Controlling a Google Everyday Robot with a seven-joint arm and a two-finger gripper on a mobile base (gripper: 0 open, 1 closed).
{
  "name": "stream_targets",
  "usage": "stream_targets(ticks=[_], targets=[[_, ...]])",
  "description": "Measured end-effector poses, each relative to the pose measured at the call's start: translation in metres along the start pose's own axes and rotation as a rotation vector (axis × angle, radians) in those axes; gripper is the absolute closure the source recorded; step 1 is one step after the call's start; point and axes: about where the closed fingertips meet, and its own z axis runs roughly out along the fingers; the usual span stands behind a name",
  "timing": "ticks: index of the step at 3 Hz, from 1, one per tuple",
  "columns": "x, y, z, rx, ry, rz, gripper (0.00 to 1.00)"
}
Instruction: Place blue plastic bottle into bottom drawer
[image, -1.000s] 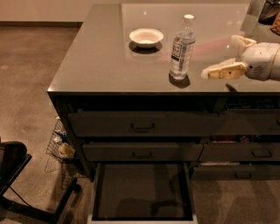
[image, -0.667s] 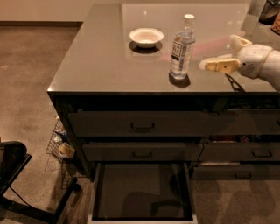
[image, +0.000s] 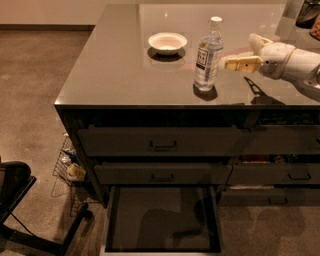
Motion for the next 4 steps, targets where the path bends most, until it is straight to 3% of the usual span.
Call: stream_targets(ticks=[1, 2, 3, 4], targets=[[-0.02, 0.03, 0.021, -0.064, 0.043, 0.005, 0.0], [-0.036, 0.065, 0.043, -0.113, 0.076, 0.031, 0.18], [-0.044, 0.092, 0.068, -0.167, 0.109, 0.064, 0.42], [-0.044, 0.095, 0.072, -0.175, 0.11, 0.069, 0.65]])
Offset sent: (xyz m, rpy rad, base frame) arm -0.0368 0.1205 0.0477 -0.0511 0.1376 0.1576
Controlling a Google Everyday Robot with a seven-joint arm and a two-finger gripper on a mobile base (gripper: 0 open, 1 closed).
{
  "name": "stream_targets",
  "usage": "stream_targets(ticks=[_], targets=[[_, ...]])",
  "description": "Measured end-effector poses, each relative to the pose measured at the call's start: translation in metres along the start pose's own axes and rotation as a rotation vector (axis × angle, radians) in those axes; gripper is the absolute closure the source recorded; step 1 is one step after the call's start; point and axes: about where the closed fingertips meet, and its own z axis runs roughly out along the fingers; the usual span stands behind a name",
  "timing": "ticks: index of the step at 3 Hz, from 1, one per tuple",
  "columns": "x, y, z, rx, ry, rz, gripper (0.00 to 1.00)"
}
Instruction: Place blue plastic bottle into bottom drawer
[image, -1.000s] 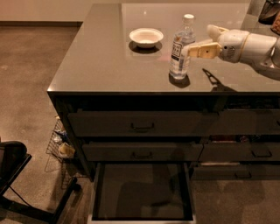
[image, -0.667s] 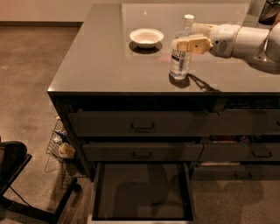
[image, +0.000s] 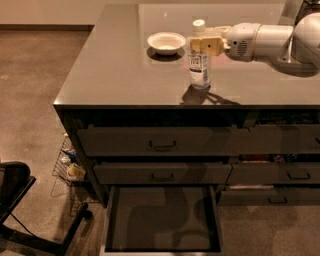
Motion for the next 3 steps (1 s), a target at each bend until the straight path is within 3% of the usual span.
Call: stream_targets(ticks=[1, 2, 3], targets=[[0.0, 0.002, 0.003, -0.005, 0.0, 0.0, 0.88], [-0.002, 0.002, 0.005, -0.009, -0.001, -0.001, 1.0], [-0.041, -0.007, -0.008, 0.0, -0.02, -0.039, 1.0]])
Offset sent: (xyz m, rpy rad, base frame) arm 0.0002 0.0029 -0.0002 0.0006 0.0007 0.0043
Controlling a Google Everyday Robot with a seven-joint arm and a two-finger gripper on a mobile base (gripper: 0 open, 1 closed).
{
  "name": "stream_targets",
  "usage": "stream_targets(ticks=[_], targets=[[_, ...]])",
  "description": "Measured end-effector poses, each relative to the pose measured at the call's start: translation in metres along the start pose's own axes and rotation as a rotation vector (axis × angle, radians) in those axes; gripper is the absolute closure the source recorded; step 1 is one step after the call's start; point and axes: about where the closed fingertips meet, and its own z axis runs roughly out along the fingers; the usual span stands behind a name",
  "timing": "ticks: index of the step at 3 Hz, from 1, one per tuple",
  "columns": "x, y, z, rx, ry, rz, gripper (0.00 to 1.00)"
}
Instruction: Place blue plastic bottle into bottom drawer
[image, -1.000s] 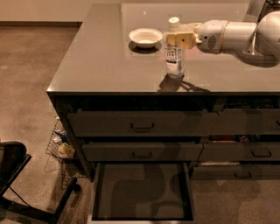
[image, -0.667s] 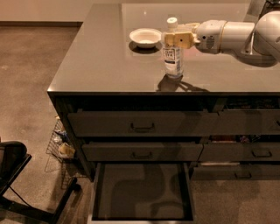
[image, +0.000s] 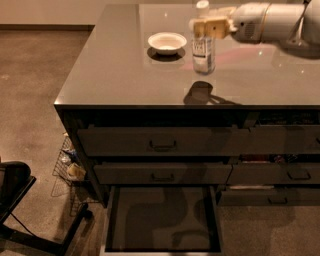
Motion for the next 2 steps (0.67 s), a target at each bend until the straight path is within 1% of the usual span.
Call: stream_targets(ticks=[1, 2], targets=[[-0.055, 0.022, -0.04, -0.008, -0.039, -0.062, 1.0], [-0.105, 0.079, -0.113, 0.035, -0.125, -0.102, 1.0]])
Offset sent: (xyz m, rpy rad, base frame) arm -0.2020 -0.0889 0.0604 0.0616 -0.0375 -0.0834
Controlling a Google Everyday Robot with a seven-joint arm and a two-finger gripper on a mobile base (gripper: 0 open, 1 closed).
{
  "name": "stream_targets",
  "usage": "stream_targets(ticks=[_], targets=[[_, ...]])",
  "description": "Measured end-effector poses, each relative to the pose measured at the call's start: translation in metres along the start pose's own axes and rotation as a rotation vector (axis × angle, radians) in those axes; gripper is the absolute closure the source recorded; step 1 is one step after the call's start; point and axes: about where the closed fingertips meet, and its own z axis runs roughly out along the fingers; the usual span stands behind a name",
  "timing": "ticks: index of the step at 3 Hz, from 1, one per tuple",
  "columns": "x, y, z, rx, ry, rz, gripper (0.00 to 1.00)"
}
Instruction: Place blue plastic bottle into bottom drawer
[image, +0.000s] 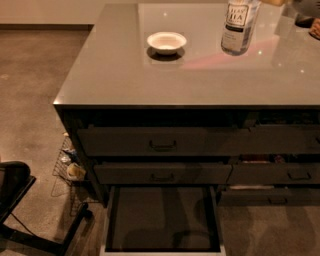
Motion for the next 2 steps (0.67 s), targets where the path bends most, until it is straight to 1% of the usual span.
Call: stream_targets(ticks=[1, 2], targets=[[0.008, 0.043, -0.029, 0.014, -0.032, 0.069, 1.0], [0.061, 0.072, -0.055, 0.033, -0.03, 0.144, 1.0]])
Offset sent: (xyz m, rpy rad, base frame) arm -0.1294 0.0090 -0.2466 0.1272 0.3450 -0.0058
